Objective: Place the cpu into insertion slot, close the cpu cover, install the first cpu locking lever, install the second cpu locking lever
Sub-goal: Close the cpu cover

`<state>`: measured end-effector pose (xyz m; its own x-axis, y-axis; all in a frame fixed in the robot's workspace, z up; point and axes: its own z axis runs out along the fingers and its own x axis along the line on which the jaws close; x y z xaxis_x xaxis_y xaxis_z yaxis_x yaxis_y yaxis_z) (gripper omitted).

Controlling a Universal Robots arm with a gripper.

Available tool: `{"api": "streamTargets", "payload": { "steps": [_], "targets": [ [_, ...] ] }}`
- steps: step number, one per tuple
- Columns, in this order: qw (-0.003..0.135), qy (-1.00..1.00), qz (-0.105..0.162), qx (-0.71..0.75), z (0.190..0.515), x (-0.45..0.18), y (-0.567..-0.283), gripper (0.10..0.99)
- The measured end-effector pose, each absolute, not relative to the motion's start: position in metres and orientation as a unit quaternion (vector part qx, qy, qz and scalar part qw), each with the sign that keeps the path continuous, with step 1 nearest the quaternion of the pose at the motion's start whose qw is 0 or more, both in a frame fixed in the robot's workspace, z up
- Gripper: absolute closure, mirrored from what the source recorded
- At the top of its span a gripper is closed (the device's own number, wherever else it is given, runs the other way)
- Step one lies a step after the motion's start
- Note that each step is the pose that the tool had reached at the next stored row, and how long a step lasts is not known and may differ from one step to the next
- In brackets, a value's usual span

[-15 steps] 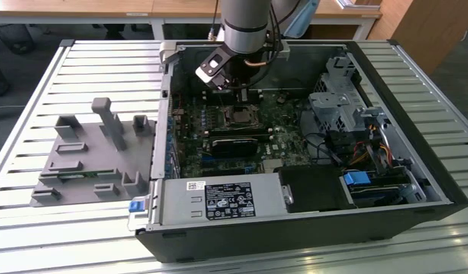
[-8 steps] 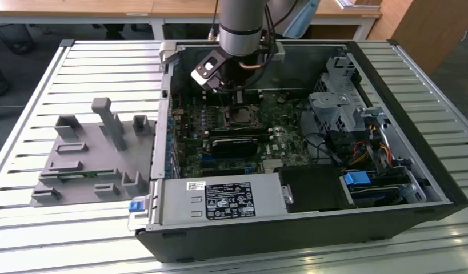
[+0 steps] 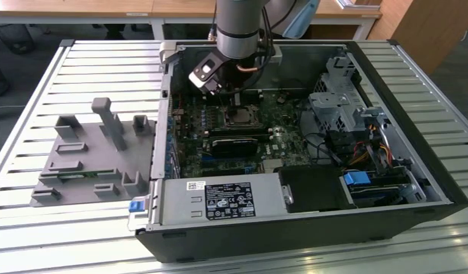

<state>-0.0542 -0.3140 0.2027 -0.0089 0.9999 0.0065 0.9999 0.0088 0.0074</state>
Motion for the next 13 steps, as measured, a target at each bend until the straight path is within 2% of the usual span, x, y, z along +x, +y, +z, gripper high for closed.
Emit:
{"api": "streamTargets", "payload": {
  "steps": [13],
  "targets": [
    [0.0,0.71,0.005,0.704,0.1998,-0.0461,-0.3139,0.98]
  ]
}}
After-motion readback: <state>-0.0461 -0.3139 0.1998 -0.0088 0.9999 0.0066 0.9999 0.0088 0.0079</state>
